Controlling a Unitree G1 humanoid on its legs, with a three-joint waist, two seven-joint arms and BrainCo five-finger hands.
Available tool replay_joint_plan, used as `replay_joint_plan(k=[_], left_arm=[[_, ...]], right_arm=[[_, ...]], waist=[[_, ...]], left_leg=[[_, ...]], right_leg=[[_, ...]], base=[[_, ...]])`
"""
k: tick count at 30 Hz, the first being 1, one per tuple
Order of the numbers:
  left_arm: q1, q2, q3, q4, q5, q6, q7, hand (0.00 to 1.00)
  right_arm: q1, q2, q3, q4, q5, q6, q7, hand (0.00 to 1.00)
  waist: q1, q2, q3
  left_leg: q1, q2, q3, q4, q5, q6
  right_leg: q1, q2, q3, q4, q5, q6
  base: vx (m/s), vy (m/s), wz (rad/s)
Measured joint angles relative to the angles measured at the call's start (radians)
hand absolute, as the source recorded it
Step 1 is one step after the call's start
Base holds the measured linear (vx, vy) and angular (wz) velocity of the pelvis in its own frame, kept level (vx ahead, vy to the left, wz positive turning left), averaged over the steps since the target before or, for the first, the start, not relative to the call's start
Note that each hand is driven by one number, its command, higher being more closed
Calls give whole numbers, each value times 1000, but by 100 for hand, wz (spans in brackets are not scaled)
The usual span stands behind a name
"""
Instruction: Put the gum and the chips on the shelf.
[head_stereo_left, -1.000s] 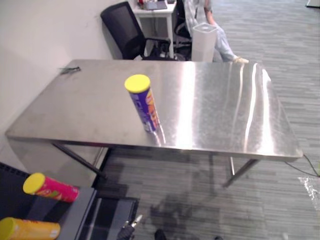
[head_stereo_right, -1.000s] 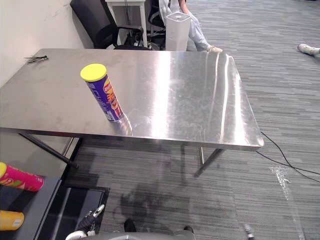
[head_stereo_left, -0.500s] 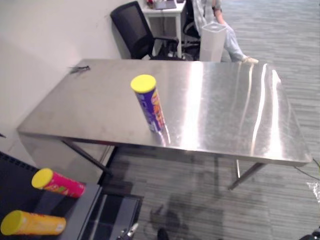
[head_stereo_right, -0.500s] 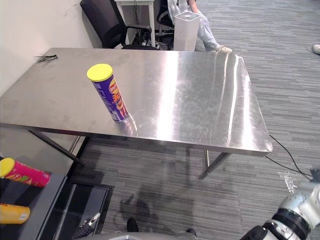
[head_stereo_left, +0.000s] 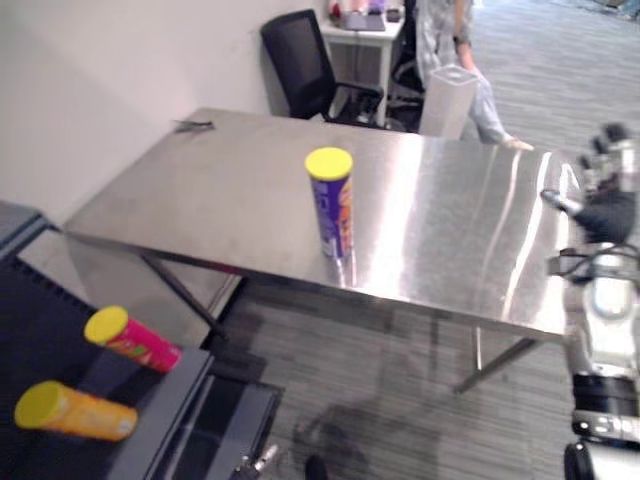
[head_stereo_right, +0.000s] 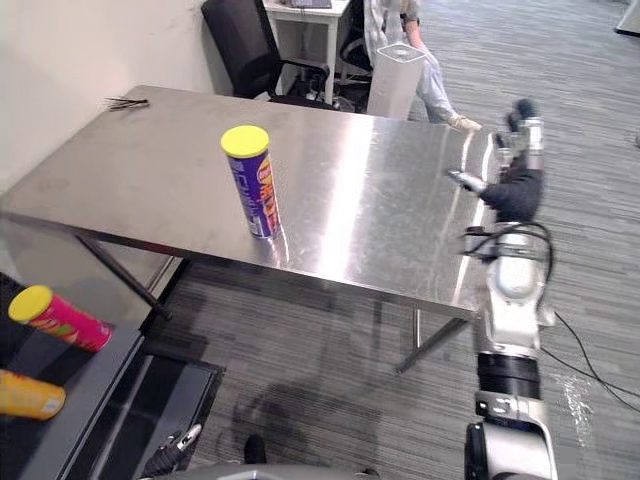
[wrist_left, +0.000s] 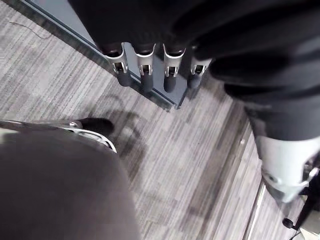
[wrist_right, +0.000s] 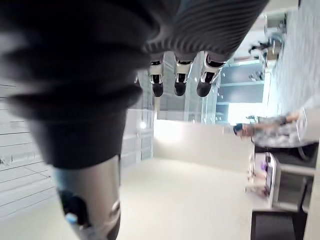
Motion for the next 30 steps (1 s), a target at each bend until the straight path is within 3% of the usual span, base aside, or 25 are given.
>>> replay_joint_plan(k=[5,16,30], left_arm=[[5,-3,0,-1,-2,2,1,0],[5,0,1,-20,-1,8,2,0],[3,0,-1,-22,-3,8,6,0]], right_arm=[[-40,22,84,56,-1,24,34,0],[-202,44,242,195,0,75,59,0],[-345,122,385,308,0,119,93,0]], waist=[[22,13,13],[49,1,33],[46,-6,75]], left_leg=[[-13,1,-27,-1,13,-7],[-25,1,-35,3,17,-2],[-6,12,-36,-1,6,-16]], right_leg=[[0,1,-25,3,-37,5],[2,5,-28,-2,-25,10],[18,13,-32,-1,-18,5]], base=[[-105,-9,14],[48,3,2],[-3,2,-1]])
